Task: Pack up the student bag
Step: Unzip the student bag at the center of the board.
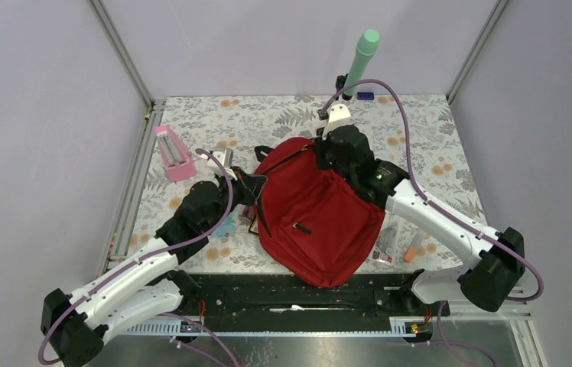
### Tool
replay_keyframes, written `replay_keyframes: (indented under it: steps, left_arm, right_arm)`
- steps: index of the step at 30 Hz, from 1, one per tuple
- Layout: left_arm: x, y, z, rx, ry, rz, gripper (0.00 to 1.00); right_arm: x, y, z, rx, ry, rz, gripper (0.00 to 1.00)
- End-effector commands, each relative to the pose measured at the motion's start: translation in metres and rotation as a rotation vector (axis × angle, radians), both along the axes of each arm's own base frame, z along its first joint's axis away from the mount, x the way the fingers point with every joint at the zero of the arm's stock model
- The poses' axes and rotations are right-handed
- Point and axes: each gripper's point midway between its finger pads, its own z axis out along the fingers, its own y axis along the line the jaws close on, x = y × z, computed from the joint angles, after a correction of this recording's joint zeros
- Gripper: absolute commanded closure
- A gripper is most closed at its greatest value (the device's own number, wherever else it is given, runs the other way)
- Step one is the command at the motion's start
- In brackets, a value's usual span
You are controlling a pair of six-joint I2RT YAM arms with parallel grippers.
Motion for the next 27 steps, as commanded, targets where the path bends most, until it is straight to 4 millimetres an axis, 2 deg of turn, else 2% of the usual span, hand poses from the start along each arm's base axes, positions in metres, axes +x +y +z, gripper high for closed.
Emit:
replay_keyframes:
  steps: [1, 6, 15, 20, 24, 25, 26, 27]
  left_arm:
    - [0.002, 0.020, 0.001, -0.017, 0.003, 0.060, 1.00]
    - [0.001, 0.040, -0.010, 0.008, 0.015, 0.104, 1.00]
    - [0.003, 0.066, -0.033, 0.066, 0.083, 0.185, 1.00]
    - [0.001, 0.063, -0.036, 0.082, 0.097, 0.161, 1.00]
    - [-0.006, 0.041, -0.028, 0.102, 0.072, 0.012, 0.99]
    - [-0.011, 0.031, -0.022, 0.110, 0.046, -0.060, 0.85]
    - [-0.017, 0.022, -0.016, 0.115, 0.019, -0.130, 0.56]
    - [-0.021, 0.017, -0.010, 0.120, -0.003, -0.175, 0.45]
  right_arm:
    - [0.019, -0.036, 0.016, 0.035, -0.039, -0.128, 1.00]
    - [0.032, -0.066, 0.000, 0.061, 0.009, -0.198, 1.00]
    - [0.040, -0.090, -0.019, 0.122, 0.074, -0.247, 1.00]
    - [0.034, -0.077, -0.026, 0.146, 0.110, -0.176, 1.00]
    - [0.028, -0.063, -0.025, 0.156, 0.117, -0.082, 1.00]
    - [0.026, -0.061, -0.024, 0.160, 0.116, -0.062, 1.00]
    - [0.025, -0.058, -0.023, 0.163, 0.110, -0.043, 1.00]
    - [0.025, -0.058, -0.022, 0.165, 0.102, -0.037, 1.00]
